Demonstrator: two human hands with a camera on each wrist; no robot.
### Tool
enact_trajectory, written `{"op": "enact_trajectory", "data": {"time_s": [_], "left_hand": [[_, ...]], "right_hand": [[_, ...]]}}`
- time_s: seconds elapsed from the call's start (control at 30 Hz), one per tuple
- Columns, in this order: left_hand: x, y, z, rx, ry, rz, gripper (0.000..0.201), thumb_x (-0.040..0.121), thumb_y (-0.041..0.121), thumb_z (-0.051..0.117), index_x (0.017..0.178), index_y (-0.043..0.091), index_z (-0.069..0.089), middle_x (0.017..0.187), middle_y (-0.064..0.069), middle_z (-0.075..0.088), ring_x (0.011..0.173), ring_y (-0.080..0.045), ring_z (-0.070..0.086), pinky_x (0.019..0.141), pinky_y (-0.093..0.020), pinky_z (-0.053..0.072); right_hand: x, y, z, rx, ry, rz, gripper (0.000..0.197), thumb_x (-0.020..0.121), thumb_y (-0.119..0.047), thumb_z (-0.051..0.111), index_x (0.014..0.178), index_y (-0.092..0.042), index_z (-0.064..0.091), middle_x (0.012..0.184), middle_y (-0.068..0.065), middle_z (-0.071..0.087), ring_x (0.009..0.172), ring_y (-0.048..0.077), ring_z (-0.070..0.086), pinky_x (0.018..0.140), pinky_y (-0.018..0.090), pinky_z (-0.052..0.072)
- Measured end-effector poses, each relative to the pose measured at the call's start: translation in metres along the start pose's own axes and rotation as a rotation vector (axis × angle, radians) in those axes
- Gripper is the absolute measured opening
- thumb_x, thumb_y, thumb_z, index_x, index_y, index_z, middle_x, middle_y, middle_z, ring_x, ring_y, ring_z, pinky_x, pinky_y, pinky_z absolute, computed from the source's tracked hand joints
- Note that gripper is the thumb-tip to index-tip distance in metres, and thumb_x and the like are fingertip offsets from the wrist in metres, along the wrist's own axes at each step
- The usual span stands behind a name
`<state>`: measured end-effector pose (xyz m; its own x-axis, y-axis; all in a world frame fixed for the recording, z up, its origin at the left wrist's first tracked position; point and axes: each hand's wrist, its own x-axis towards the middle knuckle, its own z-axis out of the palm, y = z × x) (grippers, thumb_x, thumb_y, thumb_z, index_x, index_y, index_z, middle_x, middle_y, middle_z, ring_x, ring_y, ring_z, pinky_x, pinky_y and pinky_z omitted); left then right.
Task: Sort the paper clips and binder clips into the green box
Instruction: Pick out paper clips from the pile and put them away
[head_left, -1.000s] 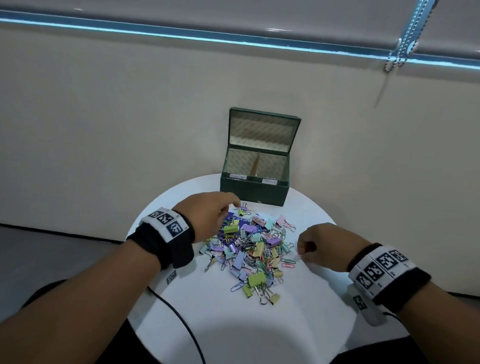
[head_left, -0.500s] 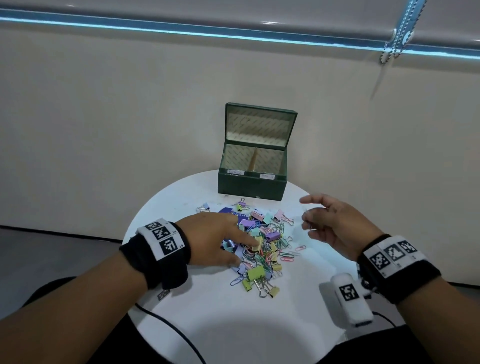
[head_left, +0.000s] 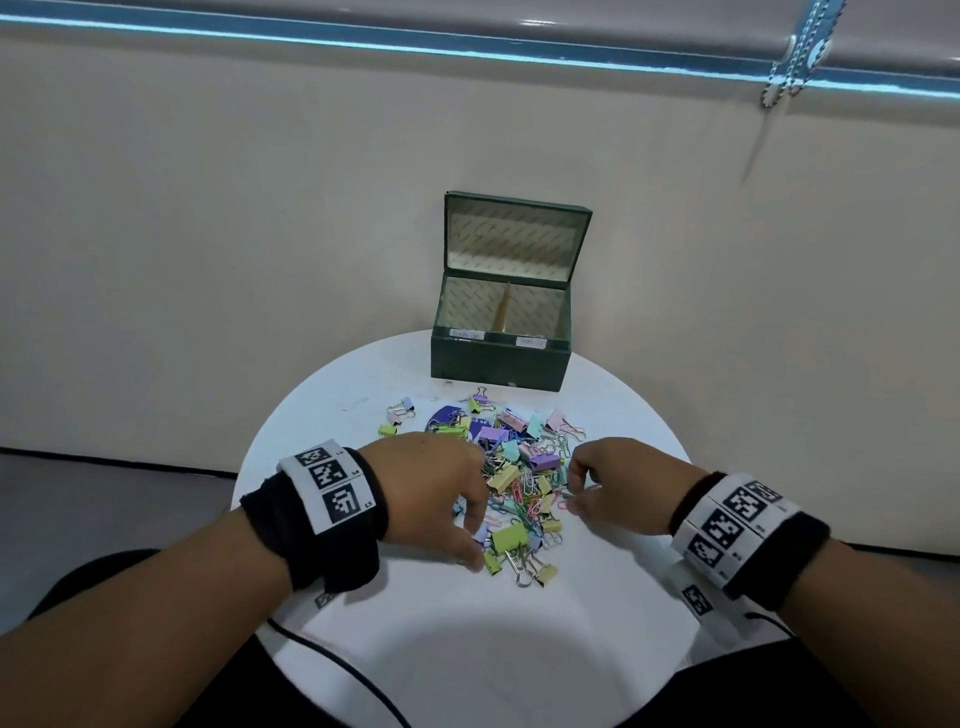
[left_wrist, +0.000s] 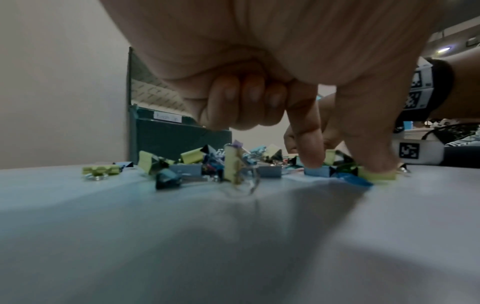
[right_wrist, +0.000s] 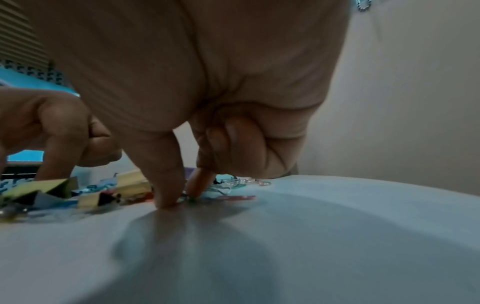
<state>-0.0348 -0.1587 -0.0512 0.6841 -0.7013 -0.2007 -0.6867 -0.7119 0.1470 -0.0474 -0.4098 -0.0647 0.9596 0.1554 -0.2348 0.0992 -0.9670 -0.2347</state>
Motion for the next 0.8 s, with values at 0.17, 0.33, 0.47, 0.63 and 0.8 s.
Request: {"op": "enact_trajectory", "data": {"time_s": [0.17, 0.33, 0.47, 0.63, 0.8], "left_hand": [[0.003, 0.003, 0.001, 0.081, 0.017, 0.05, 0.017, 0.086, 0.046, 0.06, 0.088, 0.033, 0.072, 0.089, 0.014, 0.048, 0.078, -0.007, 0.049, 0.064, -0.026, 0.04], [0.002, -0.001, -0.001, -0.014, 0.079, 0.018, 0.012, 0.083, 0.034, 0.044, 0.077, 0.025, 0.05, 0.081, 0.009, 0.05, 0.074, -0.014, 0.051, 0.065, -0.032, 0.047], [0.006, -0.002, -0.008, -0.08, 0.116, -0.088, 0.023, 0.084, 0.035, 0.028, 0.072, 0.018, 0.036, 0.066, -0.001, 0.044, 0.061, -0.019, 0.04, 0.06, -0.036, 0.041], [0.013, -0.001, -0.007, -0.04, 0.073, -0.124, 0.033, 0.103, 0.041, 0.027, 0.077, 0.025, 0.04, 0.072, 0.002, 0.05, 0.067, -0.018, 0.047, 0.069, -0.039, 0.047], [0.013, -0.002, -0.006, -0.121, 0.023, -0.105, 0.018, 0.101, 0.019, 0.037, 0.107, 0.031, 0.05, 0.097, 0.006, 0.063, 0.084, -0.017, 0.058, 0.076, -0.036, 0.051]], "right_hand": [[0.0, -0.009, -0.001, -0.131, -0.014, -0.073, 0.014, 0.087, -0.022, 0.051, 0.084, -0.016, 0.063, 0.082, 0.0, 0.067, 0.074, 0.017, 0.058, 0.071, 0.03, 0.051], [0.003, 0.011, -0.027, 0.496, -0.081, -0.039, 0.023, 0.092, -0.009, 0.056, 0.071, -0.019, 0.052, 0.068, 0.0, 0.049, 0.054, 0.011, 0.036, 0.054, 0.024, 0.035], [0.0, 0.033, -0.039, 1.375, -0.04, 0.058, 0.026, 0.089, 0.01, 0.056, 0.074, -0.012, 0.052, 0.07, 0.01, 0.051, 0.047, 0.01, 0.031, 0.04, 0.018, 0.027], [0.003, 0.043, -0.04, 1.733, -0.062, 0.108, 0.018, 0.074, -0.002, 0.046, 0.085, -0.011, 0.057, 0.071, 0.005, 0.048, 0.049, 0.011, 0.029, 0.044, 0.021, 0.019], [0.008, 0.042, -0.033, 1.689, -0.156, 0.202, 0.012, 0.082, -0.017, 0.056, 0.072, -0.015, 0.05, 0.065, 0.002, 0.042, 0.05, 0.012, 0.026, 0.042, 0.021, 0.015]]}}
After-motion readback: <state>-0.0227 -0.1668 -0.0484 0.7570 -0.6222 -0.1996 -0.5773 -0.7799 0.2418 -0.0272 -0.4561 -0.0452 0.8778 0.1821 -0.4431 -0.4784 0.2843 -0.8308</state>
